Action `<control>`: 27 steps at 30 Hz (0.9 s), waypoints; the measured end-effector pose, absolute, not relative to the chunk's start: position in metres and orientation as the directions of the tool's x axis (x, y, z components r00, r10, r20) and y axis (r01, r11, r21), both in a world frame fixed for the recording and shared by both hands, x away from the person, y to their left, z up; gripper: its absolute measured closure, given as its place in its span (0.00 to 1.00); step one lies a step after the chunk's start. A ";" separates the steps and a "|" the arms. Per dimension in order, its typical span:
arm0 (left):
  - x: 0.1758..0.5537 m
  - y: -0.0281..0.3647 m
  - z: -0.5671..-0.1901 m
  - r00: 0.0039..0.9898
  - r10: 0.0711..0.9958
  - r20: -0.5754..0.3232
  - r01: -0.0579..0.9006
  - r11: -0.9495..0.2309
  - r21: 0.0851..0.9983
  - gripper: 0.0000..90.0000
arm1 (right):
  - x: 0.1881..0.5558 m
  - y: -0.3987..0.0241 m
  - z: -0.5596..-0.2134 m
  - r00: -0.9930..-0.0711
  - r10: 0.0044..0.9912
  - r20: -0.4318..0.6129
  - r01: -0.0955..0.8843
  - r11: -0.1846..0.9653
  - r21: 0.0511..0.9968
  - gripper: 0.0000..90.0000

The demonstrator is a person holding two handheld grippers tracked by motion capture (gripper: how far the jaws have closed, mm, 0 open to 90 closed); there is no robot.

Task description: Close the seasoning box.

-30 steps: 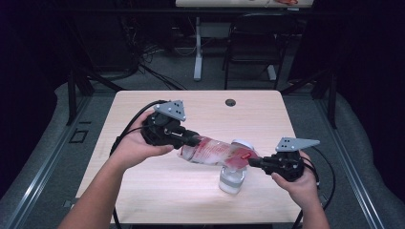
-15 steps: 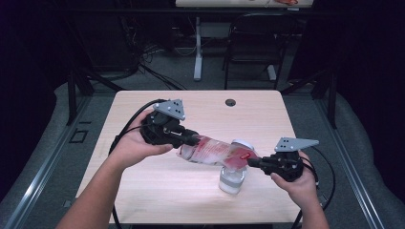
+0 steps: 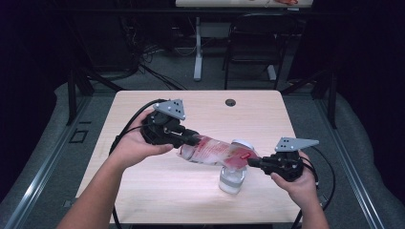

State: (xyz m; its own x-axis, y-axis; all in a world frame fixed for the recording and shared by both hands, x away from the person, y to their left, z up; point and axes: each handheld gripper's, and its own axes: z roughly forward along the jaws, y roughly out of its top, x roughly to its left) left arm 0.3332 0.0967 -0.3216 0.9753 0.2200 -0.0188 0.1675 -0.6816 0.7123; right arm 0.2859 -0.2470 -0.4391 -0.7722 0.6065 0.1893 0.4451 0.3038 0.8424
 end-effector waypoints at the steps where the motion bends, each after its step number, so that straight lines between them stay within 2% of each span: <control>1: 0.333 0.097 -0.322 0.975 0.220 -0.018 0.168 -0.682 0.712 0.87 | 0.286 -0.247 -0.439 -0.773 0.606 0.187 0.444 0.307 0.842 0.98; 27: 0.333 0.096 -0.322 0.976 0.219 -0.021 0.167 -0.678 0.716 0.87 | 0.286 -0.247 -0.439 -0.772 0.608 0.184 0.445 0.310 0.840 0.98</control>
